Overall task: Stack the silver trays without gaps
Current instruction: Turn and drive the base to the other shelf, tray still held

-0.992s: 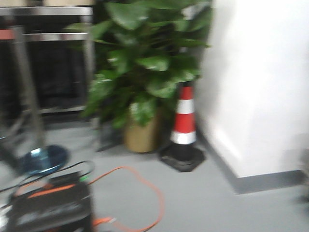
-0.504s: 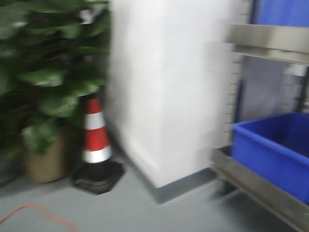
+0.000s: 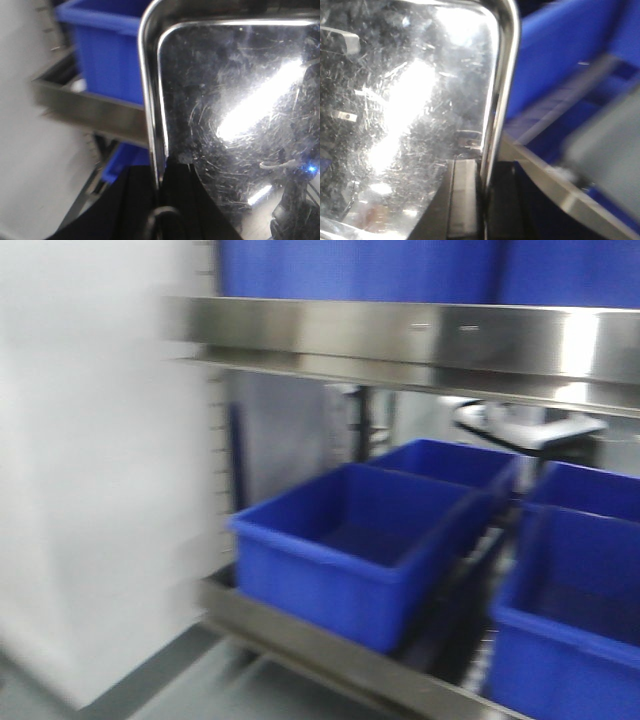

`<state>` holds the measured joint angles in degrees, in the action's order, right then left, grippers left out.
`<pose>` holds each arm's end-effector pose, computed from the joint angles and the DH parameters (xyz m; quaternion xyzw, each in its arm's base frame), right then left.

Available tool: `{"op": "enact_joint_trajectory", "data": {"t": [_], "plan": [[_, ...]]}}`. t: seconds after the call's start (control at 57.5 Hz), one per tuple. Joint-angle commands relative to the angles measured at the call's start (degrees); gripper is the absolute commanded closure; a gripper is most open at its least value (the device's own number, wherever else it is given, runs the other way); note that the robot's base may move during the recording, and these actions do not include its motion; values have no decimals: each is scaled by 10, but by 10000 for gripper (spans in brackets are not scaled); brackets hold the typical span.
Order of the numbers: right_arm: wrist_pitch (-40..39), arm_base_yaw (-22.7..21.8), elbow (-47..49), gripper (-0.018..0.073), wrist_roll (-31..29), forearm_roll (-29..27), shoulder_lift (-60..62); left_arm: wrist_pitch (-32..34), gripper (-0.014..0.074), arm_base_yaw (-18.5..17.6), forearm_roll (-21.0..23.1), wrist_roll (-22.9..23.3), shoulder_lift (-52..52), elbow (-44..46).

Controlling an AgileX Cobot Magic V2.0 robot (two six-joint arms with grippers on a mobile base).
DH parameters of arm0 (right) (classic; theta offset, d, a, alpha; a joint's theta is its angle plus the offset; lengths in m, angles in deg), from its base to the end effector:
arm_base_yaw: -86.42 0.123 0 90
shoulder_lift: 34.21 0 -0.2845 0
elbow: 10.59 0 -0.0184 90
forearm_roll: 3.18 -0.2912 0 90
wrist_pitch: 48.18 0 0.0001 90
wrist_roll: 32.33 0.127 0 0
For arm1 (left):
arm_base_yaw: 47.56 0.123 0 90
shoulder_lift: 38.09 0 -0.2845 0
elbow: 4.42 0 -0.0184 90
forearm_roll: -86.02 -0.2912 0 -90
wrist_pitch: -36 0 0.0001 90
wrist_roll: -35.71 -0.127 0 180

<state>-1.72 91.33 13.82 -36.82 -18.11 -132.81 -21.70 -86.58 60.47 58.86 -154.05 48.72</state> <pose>0.4225 0.0601 0.4395 -0.0396 0.8611 0.1279 0.4904 0.4019 -0.2660 0.4729 0.1267 0.8373 -0.0606 0.5284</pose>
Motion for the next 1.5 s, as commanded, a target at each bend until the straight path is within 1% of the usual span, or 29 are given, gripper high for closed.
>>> {"op": "enact_joint_trajectory", "data": {"t": [0.0,1.479], "plan": [[-11,-1,5,638,-13,14,6,18,596,0,-24,-2,10,7],[-11,-1,5,638,-13,14,6,18,596,0,-24,-2,10,7]]}}
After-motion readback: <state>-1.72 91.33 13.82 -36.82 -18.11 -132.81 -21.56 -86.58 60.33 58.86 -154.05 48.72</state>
